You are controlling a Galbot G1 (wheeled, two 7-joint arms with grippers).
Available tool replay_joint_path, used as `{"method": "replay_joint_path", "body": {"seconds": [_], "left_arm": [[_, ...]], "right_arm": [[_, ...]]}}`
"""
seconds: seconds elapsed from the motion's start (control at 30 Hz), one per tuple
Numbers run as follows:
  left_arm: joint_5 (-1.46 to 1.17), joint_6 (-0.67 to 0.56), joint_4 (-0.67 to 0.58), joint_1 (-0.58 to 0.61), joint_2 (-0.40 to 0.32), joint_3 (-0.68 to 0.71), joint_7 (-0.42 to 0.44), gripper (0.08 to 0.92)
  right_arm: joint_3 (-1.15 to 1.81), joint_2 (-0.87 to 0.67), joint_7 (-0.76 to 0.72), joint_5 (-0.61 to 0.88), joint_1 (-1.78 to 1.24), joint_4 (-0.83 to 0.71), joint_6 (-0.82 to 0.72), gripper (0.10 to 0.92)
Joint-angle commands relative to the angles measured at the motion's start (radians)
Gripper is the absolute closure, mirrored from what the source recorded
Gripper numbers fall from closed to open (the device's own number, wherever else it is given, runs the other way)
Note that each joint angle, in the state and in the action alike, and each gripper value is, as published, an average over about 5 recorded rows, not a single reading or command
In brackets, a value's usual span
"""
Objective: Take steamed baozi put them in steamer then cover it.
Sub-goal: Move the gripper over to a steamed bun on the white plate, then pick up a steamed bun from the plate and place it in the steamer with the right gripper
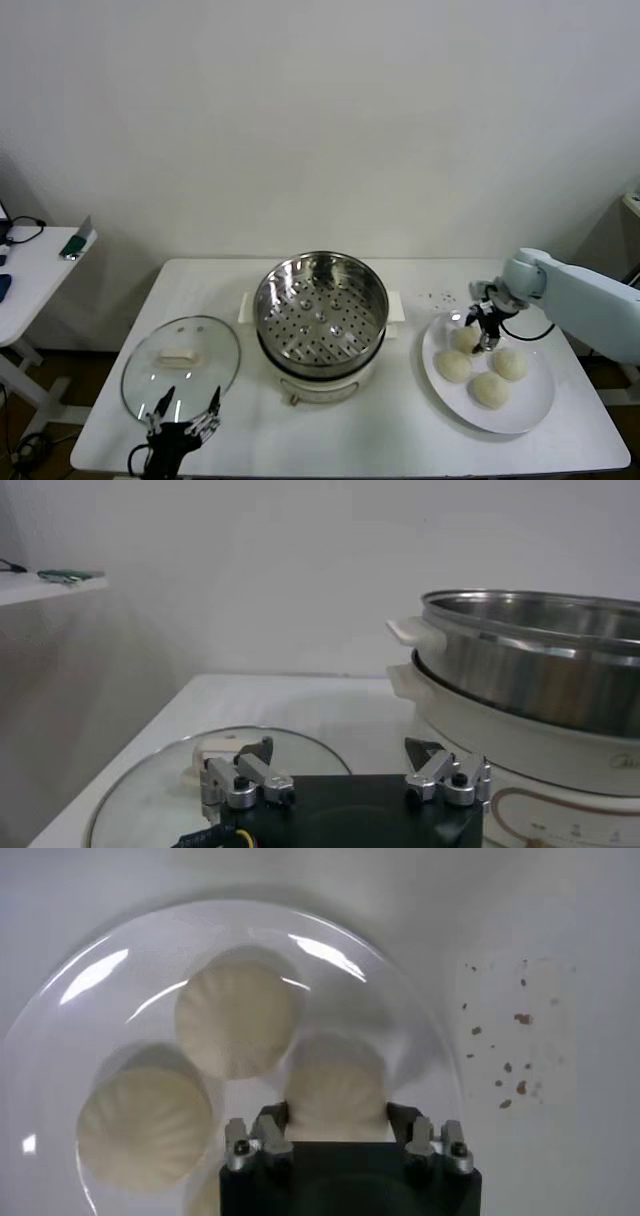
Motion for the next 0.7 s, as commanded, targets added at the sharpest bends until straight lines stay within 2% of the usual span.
{"method": "replay_joint_path", "body": {"seconds": [0.03,0.3,0.53,0.7], "left_arm": [[0.002,-0.001,0.000,0.001,-0.002,0.002,-0.002,0.177],[0.002,0.001,-0.004,-0.003,-0.003,0.005,-0.004,0.177],[0.001,0.007,-0.010,-0.011,-0.002,0.009,-0.004,0.177],[-0.001,0.009,-0.015,-0.011,0.001,0.009,-0.005,0.177]], "right_arm": [[-0.009,0.004,-0.005,-0.021,0.028,0.009,0.018,0.367],[-0.277,-0.001,-0.031,0.040,0.384,0.163,0.159,0.380],[-0.483,0.169,-0.089,0.213,0.783,0.277,0.482,0.375],[-0.444,0.305,-0.080,0.145,0.875,0.360,0.663,0.376]]}}
